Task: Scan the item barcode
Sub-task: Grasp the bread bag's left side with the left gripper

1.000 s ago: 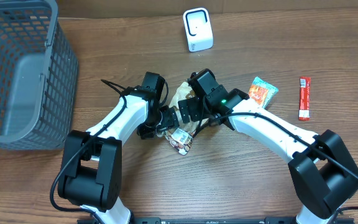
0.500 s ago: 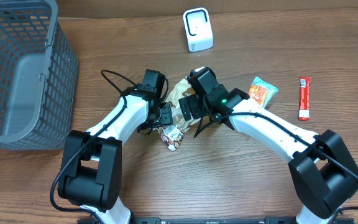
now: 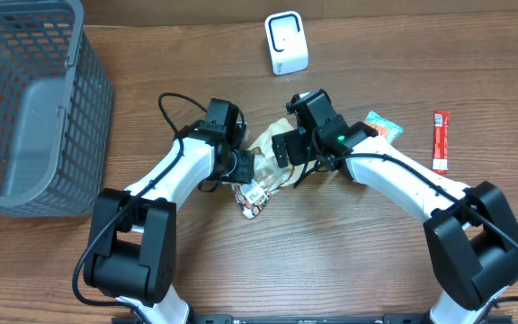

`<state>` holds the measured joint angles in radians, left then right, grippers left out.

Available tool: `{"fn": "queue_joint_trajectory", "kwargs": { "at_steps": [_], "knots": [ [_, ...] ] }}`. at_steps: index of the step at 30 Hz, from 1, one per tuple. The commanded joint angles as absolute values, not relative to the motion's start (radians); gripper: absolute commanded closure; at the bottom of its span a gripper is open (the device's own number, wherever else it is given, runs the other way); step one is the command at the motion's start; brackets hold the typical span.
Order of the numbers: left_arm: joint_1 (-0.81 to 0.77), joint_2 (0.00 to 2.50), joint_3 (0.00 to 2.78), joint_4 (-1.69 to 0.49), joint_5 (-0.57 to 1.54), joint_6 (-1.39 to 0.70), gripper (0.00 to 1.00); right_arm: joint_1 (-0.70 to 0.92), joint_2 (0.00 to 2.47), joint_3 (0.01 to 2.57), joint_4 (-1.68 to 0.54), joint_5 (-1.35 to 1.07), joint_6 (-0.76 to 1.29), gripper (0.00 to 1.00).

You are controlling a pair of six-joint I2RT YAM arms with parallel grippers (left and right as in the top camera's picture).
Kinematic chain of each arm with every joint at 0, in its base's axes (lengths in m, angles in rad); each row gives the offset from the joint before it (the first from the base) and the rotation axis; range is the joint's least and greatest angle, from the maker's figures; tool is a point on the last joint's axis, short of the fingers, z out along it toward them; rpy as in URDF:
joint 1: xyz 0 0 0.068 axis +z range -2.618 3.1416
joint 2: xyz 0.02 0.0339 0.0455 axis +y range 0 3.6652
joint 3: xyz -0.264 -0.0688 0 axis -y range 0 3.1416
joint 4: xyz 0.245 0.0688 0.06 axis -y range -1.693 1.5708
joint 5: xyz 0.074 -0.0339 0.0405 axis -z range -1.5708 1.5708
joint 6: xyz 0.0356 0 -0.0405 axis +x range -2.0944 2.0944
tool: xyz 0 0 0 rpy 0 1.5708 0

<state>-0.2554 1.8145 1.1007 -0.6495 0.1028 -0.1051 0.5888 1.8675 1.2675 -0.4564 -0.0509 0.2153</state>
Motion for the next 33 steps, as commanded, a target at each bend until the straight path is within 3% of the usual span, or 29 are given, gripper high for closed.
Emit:
{"fn": "queue_joint_trajectory", "kwargs": {
  "at_steps": [1, 33],
  "knots": [
    [-0.257, 1.818, 1.094, -0.650, 0.162, 0.006, 0.40, 0.588, 1.860, 1.262, -0.456, -0.073, 0.212, 0.00],
    [-0.257, 1.818, 1.094, -0.649, 0.163, -0.030, 0.32, 0.590, 1.961, 1.262, -0.476, -0.159, 0.212, 0.02]
  ]
}}
